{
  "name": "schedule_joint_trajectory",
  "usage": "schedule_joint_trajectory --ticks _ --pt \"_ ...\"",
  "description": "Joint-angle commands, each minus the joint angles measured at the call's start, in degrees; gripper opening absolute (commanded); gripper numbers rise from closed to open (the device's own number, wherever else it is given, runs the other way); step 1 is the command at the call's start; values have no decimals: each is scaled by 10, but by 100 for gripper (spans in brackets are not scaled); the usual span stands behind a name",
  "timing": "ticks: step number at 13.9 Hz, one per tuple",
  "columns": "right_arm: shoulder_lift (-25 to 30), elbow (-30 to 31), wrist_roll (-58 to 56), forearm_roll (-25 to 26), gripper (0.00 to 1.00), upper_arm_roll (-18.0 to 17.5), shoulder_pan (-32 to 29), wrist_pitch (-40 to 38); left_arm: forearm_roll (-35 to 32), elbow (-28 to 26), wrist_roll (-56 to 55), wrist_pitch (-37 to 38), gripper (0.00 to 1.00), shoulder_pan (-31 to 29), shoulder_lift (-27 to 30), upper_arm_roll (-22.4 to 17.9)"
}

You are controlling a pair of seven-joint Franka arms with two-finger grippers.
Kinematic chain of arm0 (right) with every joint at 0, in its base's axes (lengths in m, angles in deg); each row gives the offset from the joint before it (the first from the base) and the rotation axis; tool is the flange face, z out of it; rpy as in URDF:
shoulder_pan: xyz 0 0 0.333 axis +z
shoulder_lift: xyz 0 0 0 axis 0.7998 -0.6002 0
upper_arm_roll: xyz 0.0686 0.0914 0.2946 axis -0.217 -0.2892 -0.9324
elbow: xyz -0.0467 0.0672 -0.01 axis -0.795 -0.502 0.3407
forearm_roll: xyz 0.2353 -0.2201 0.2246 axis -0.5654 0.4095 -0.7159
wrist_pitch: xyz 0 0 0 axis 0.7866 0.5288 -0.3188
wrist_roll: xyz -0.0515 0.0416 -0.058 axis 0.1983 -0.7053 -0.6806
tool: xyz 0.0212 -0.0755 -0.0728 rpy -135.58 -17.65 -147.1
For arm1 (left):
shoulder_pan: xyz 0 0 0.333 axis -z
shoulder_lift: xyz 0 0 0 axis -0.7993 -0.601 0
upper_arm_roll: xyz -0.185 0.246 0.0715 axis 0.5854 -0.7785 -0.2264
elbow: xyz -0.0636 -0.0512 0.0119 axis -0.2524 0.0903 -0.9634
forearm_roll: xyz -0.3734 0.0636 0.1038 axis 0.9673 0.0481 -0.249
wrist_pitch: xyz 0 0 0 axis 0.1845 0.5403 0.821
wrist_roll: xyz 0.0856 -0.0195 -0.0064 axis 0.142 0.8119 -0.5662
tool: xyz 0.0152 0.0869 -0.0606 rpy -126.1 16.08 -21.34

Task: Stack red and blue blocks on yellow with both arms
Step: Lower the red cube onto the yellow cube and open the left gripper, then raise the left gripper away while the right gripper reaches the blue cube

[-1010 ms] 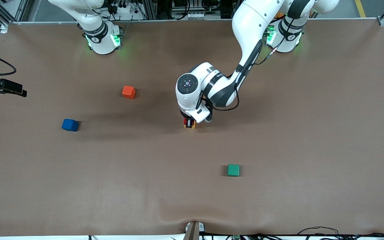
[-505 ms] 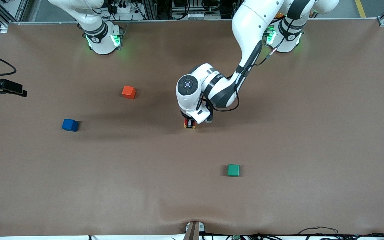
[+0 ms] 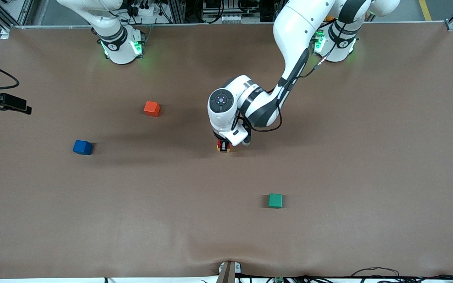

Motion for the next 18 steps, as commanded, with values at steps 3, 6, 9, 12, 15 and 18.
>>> schedule_joint_trajectory --ticks 3,6,9,12,15,18 --pt "-19 -13 -6 -4 100 -6 -11 -4 -1 20 9 48 100 1 15 -13" --pt "-30 -13 -6 4 100 -6 -13 -4 -1 18 40 58 100 -2 80 -18" --pt "-37 -12 -6 5 100 -6 -17 -4 -2 12 124 117 100 -5 136 -19" --pt "-66 -12 -6 -1 100 -7 -19 -2 -4 9 215 162 100 -28 194 -21" --pt "-82 14 -6 -2 100 -7 -24 39 -4 5 364 208 100 -73 253 -20" --pt "-83 71 -6 -4 100 -7 -24 106 -3 1 521 270 100 -126 310 -19"
